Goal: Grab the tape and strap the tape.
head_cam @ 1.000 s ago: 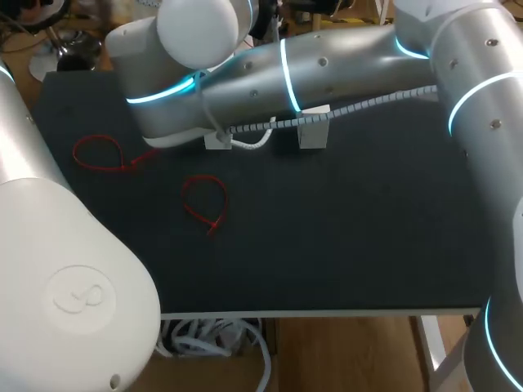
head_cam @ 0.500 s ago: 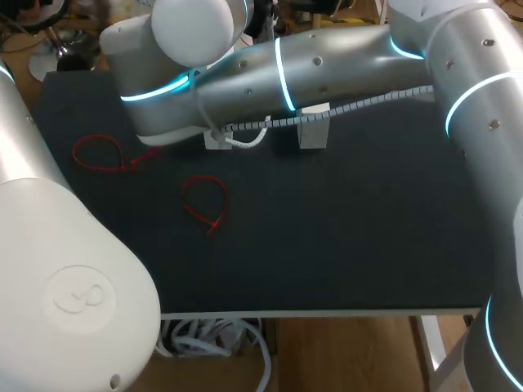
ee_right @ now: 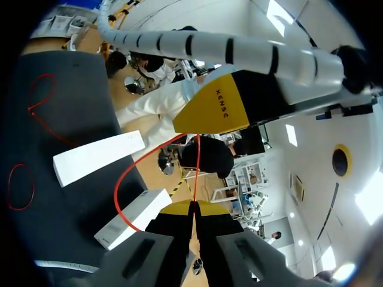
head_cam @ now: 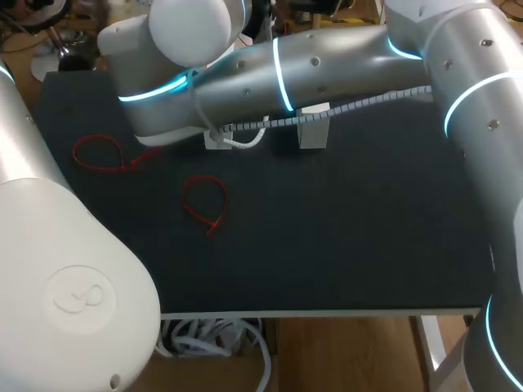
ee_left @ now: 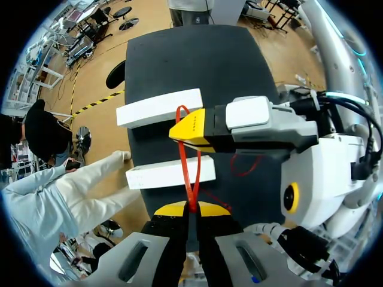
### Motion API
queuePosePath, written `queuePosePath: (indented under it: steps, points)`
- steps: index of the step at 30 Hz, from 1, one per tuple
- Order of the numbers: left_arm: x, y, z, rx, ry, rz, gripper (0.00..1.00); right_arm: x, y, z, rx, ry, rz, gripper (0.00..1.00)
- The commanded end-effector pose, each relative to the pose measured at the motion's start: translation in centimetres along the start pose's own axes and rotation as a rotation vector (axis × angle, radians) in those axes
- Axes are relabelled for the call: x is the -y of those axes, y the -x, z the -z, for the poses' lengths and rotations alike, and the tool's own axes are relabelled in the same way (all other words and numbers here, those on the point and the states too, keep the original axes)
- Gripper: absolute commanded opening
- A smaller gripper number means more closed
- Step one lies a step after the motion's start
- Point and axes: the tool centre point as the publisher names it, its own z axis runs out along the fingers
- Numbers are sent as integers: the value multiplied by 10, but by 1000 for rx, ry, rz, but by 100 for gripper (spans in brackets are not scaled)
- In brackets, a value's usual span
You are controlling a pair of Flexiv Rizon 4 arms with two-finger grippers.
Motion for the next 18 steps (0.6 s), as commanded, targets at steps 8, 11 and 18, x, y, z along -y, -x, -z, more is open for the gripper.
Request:
queuePosePath:
  steps: [8, 11, 18]
  points:
    - [1, 1, 2, -4, 4, 0, 0, -8, -3, 1, -12, -7, -5, 0]
    - [1, 1, 2, -4, 4, 0, 0, -9, -4, 2, -15, -7, -6, 0]
    - [1, 1, 2, -4, 4, 0, 0, -12, -7, 3, -24, -4, -2, 0]
